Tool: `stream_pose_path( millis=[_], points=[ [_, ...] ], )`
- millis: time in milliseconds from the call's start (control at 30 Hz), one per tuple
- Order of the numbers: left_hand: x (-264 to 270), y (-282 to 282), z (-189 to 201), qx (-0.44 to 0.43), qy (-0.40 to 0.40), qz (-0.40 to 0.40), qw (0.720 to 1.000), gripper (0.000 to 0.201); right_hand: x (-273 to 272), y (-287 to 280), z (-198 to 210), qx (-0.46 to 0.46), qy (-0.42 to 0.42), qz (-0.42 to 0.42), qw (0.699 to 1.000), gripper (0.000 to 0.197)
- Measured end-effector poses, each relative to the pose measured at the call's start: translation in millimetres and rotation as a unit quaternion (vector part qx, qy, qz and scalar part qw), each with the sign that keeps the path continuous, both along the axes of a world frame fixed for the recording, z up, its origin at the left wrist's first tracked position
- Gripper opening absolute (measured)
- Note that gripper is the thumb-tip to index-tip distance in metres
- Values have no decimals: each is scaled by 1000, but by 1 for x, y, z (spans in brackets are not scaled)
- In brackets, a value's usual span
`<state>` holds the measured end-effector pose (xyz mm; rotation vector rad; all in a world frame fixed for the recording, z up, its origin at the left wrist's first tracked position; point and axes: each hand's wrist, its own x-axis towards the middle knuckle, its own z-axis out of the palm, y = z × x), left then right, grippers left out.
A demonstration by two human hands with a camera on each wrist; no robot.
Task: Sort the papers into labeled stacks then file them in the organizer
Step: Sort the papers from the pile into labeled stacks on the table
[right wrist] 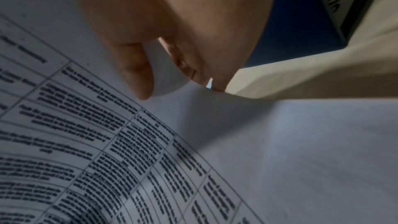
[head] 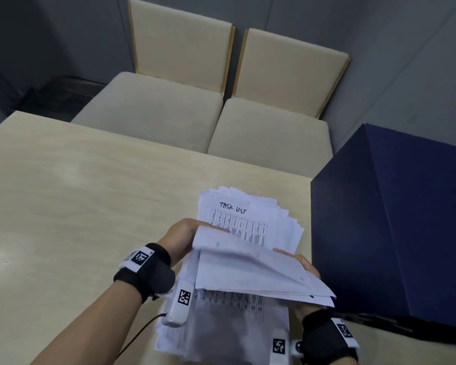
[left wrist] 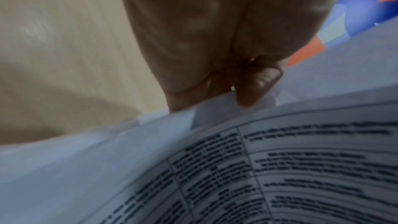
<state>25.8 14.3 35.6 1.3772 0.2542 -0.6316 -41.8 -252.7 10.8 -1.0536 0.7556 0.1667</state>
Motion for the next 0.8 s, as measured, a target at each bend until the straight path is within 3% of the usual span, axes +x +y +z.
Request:
stream_pose_path(
  millis=[33, 100, 167, 200, 300, 400, 500, 567, 600, 667, 700, 733, 800],
  points=[
    [4, -1, -5, 14, -9, 37, 999, 38, -1, -2, -3, -7, 3, -22, 1000, 13],
    [14, 1, -19, 185, -47, 91, 977, 24, -3, -9, -14, -86, -52, -36, 994, 33],
    [21, 5, -29, 401, -72, 27, 913, 32, -8, -7, -12, -124, -103, -41, 986, 37],
    [21, 6, -31, 451, -73, -14, 889, 37, -11, -6, -9, -113, -123, -47, 985, 34],
    [21, 3, -32, 470, -87, -54, 877, 40, -12, -5, -5, -107, -135, -50, 984, 30],
    [22, -2, -29, 513, -135, -85, 843, 42, -18, -12, -8, -192, -93, -19, 977, 33],
    [19, -3, -10, 624, -175, -180, 740, 40, -21, -14, -8, -239, -52, 36, 969, 41],
    [17, -2, 3, 683, -219, -218, 662, 46, -14, -10, -6, -191, -83, 39, 977, 37],
    [17, -2, 9, 692, -240, -221, 644, 49, -11, -8, -2, -164, -76, 44, 982, 29],
    [19, 0, 16, 664, -276, -193, 667, 47, -4, -6, 2, -132, -38, 61, 989, 29],
    [19, 2, 18, 622, -296, -175, 704, 42, -3, -8, -3, -123, -31, 70, 989, 40],
    [19, 5, 16, 549, -312, -165, 758, 36, -1, -9, -8, -107, -34, 74, 991, 42],
    [14, 10, 14, 320, -286, -151, 890, 22, 3, -10, -10, -87, -27, 81, 993, 34]
  ],
)
